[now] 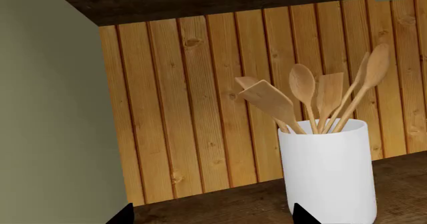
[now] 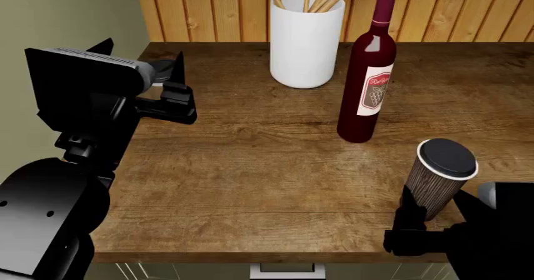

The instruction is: Move the drinks to the dining counter.

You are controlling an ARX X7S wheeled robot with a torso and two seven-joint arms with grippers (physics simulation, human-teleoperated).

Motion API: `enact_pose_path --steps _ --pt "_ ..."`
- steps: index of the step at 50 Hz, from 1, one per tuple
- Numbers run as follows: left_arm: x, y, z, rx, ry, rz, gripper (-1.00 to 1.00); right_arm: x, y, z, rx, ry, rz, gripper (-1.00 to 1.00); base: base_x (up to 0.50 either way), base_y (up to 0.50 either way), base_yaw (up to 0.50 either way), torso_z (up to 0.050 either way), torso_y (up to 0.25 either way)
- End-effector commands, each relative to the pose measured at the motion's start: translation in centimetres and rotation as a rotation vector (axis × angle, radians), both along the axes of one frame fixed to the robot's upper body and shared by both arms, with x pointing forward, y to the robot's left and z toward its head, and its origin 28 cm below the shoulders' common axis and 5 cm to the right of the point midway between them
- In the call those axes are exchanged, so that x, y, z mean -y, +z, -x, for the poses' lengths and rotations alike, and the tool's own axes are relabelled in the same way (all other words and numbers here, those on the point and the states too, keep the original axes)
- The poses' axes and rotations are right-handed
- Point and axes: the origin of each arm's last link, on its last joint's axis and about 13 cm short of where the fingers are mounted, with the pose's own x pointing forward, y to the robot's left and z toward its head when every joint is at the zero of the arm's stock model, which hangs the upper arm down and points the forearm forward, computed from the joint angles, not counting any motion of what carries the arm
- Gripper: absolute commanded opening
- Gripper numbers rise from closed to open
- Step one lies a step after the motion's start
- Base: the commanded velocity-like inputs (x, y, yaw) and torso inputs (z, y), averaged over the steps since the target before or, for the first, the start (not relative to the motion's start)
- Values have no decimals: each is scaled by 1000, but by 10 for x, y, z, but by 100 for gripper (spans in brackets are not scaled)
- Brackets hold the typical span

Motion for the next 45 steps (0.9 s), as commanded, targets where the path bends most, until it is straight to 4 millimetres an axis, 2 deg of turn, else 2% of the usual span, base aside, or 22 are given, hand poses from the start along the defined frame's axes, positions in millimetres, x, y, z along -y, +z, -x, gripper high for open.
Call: enact_pose_path --steps 1,8,14,21,29,34,39,40,45 --pt "3 0 -3 -11 -19 -9 100 2 14 1 99 -52 22 -100 0 0 0 0 0" --pt "14 6 -14 -73 -123 -31 100 3 44 7 201 -84 78 -100 0 0 0 0 0" --pt "30 9 -32 -151 -300 -78 100 2 70 9 303 -92 102 -100 0 0 0 0 0" --pt "51 3 -51 -216 -410 -128 100 1 75 6 324 -90 105 -100 0 0 0 0 0" --pt "72 6 -69 -236 -484 -193 100 4 78 5 340 -97 103 -100 0 0 0 0 0" --pt "72 3 -80 -239 -419 -155 100 5 74 7 331 -99 105 -100 0 0 0 0 0" --pt "69 4 -75 -230 -288 -80 100 5 72 5 328 -98 96 -100 0 0 0 0 0" --pt "69 1 -76 -263 -154 -94 100 5 72 5 327 -95 96 -100 0 0 0 0 0" --pt "70 -1 -89 -281 -82 -29 100 5 73 8 324 -97 100 -100 0 0 0 0 2"
